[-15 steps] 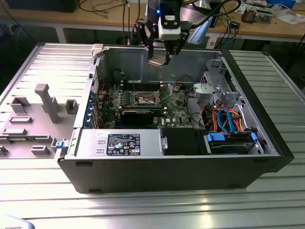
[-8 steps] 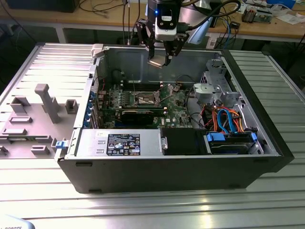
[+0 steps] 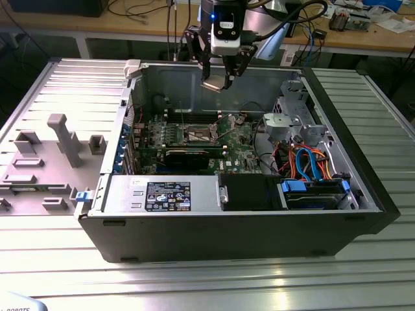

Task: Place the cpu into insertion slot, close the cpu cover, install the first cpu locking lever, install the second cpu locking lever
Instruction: 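Place the cpu into insertion slot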

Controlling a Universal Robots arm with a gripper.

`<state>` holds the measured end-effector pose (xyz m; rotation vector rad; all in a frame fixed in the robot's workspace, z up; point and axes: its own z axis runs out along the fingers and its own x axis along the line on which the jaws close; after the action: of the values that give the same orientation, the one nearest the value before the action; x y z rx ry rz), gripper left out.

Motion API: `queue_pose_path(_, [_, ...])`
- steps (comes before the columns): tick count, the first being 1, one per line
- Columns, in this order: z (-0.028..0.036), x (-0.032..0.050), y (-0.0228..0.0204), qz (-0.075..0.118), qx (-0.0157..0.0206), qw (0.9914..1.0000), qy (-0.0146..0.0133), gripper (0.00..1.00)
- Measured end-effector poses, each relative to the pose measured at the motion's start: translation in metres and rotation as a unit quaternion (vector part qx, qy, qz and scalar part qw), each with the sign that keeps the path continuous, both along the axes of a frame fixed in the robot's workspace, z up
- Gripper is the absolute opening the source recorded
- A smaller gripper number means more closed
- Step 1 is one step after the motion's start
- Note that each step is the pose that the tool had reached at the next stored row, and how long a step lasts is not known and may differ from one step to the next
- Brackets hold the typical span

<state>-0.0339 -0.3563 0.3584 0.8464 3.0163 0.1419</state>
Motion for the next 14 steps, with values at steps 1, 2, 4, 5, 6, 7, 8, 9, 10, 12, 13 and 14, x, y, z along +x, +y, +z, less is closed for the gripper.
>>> queue_pose_path(1, [0.0000,0.0000,0.0000,0.000,0.0000,1.00000,0.0000,0.54])
queue_pose_path(2, [0.0000,0.0000,0.0000,0.000,0.0000,1.00000,0.0000,0.54])
queue_pose_path(4, [0.0000,0.0000,0.0000,0.000,0.0000,1.00000,0.0000,0.54])
queue_pose_path(5, [0.0000,0.0000,0.0000,0.000,0.0000,1.00000,0.0000,0.54])
queue_pose_path(6, [0.0000,0.0000,0.0000,0.000,0.0000,1.00000,0.0000,0.54])
queue_pose_path(7, [0.0000,0.0000,0.0000,0.000,0.0000,1.00000,0.0000,0.54])
queue_pose_path(8, [0.0000,0.0000,0.0000,0.000,0.0000,1.00000,0.0000,0.54])
queue_pose_path(9, [0.0000,0.0000,0.0000,0.000,0.0000,1.00000,0.0000,0.54])
queue_pose_path(10, [0.0000,0.0000,0.0000,-0.001,0.0000,1.00000,0.0000,0.54])
queue_pose_path(12, [-0.0001,0.0000,0.0000,-0.010,0.0001,0.99995,0.0000,0.54])
queue_pose_path(13, [-0.0001,0.0000,0.0000,-0.018,0.0001,0.99984,0.0000,0.54])
queue_pose_path(14, [-0.0001,0.0000,0.0000,-0.023,0.0001,0.99974,0.0000,0.54])
